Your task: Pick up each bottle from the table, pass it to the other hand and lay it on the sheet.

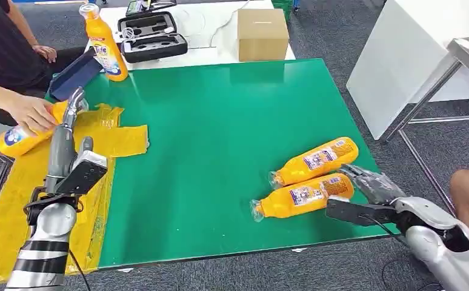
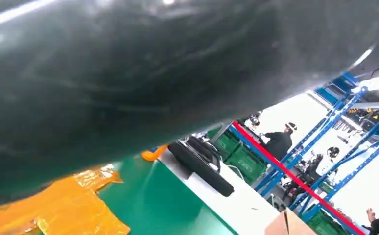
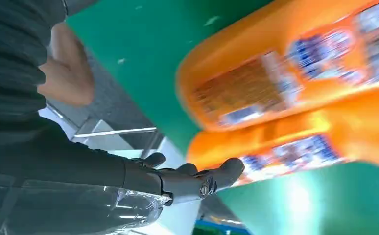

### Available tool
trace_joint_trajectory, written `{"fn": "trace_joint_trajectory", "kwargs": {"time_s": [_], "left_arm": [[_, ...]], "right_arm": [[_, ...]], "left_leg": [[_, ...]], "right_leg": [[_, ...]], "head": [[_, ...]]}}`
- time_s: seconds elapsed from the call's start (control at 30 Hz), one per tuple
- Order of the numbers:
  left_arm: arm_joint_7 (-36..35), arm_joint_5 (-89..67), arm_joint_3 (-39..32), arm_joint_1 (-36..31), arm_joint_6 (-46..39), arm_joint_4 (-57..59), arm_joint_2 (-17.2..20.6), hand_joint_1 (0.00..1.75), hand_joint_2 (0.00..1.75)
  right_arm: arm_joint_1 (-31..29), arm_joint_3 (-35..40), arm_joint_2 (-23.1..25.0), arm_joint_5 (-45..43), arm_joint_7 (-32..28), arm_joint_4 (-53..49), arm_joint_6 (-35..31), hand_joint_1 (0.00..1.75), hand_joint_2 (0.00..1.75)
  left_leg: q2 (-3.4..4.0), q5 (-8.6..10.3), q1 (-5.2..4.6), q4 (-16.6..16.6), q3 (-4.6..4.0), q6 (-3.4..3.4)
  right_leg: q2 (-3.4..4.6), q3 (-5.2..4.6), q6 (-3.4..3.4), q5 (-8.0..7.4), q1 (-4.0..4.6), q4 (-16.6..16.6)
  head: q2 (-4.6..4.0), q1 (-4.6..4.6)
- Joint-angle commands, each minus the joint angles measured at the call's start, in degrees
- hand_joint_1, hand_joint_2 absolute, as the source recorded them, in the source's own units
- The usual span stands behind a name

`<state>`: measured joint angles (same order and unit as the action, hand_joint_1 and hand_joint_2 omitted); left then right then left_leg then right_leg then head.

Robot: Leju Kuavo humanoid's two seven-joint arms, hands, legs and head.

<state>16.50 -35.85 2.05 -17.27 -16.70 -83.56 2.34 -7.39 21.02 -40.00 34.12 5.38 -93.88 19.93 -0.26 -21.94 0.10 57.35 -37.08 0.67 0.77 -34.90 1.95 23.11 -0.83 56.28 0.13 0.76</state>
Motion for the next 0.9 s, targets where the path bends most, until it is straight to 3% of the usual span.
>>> {"fn": "trace_joint_trajectory", "kwargs": {"time_s": [0.03, 0.27, 0.47, 0.63, 0.8, 0.9], "left_arm": [[0.03, 0.70, 1.16, -1.77, -0.43, 2.64, -0.55, 0.00, 0.00], [0.50, 1.42, 1.97, -2.10, -0.52, 2.96, -0.84, 0.00, 0.00], [0.53, 1.81, 2.22, -2.28, -0.61, 2.84, -0.59, 0.00, 0.00], [0.43, 2.88, 2.53, -3.23, -0.73, 4.29, -0.16, 0.00, 0.00], [0.43, 2.98, 2.53, -3.31, -0.75, 4.44, -0.15, 0.00, 0.00], [0.38, 3.39, 2.02, -2.58, -1.03, 3.98, 0.34, 0.00, 0.00]], "right_arm": [[-12.15, 13.97, 7.36, 0.53, -0.32, 13.47, -0.54, 0.00, 1.75], [-17.34, 20.04, 11.00, 1.00, -0.59, 18.30, -0.52, 0.00, 1.75], [-17.75, 21.63, 10.47, 1.04, -0.61, 19.47, -0.26, 0.00, 1.75], [-18.56, 25.56, 5.52, -1.48, -0.77, 18.57, 3.71, 0.00, 1.75], [-18.73, 25.81, 5.18, -1.66, -0.77, 18.43, 4.13, 0.00, 1.75], [-18.96, 25.30, 2.25, -3.58, -0.40, 14.74, 2.76, 0.00, 1.75]], "left_leg": [[0.21, -0.08, 0.08, -0.04, 0.25, -0.05], [0.23, -0.09, 0.08, -0.04, 0.34, -0.07], [0.05, -0.07, 0.06, -0.01, 0.26, -0.06], [0.05, -0.16, 0.06, 0.05, 0.40, -0.08], [-0.06, -0.02, 0.04, -0.02, 0.26, -0.04], [0.00, -0.02, 0.01, 0.01, 0.20, -0.04]], "right_leg": [[0.15, 0.23, -0.08, -0.02, 0.10, -0.12], [0.16, 0.30, -0.10, 0.00, 0.10, -0.11], [0.00, 0.26, -0.08, 0.04, 0.07, -0.07], [-0.06, 0.41, -0.13, 0.13, 0.08, -0.01], [-0.12, 0.28, -0.07, 0.04, 0.04, -0.06], [-0.06, 0.18, -0.05, 0.02, 0.02, -0.01]], "head": [[0.00, 0.02], [0.00, 0.00], [0.00, 0.00], [0.00, 0.00], [0.00, -0.04], [0.00, 0.00]]}}
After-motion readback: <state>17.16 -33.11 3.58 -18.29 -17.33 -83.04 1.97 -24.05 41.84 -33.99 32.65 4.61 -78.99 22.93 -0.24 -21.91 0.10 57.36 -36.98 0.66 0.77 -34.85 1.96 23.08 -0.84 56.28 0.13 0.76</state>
